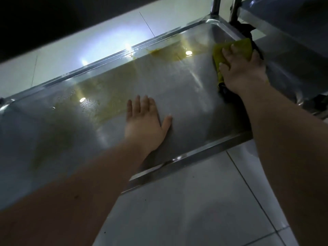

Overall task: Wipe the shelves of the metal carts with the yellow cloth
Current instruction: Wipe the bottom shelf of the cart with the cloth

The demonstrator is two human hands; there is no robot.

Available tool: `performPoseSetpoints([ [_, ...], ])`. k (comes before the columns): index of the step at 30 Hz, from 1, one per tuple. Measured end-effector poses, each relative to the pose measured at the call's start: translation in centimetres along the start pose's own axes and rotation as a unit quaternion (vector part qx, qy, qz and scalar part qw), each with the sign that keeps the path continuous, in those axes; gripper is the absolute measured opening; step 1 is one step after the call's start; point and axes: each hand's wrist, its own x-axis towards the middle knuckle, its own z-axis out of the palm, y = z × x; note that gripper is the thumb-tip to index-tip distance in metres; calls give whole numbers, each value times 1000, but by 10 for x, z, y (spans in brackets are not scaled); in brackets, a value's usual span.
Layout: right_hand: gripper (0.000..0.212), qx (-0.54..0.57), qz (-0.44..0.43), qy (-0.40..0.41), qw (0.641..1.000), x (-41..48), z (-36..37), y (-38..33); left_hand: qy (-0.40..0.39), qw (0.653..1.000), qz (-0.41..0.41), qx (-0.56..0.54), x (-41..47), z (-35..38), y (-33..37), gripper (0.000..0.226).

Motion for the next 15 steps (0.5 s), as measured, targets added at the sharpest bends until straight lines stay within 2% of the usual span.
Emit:
performPoseSetpoints([
  [6,54,-5,-5,-2,1000,4,0,4,-1,996,-12,-90,32,17,-5,81],
  [11,55,23,24,-1,999,12,5,-25,2,995,-11,-99,36,23,-4,85],
  [13,55,49,-40,-20,998,6,12,-67,5,994,-16,-104,34,23,-3,88],
  [15,55,55,-140,-50,987,-11,25,-118,9,994,-23,-108,33,23,-3,90],
])
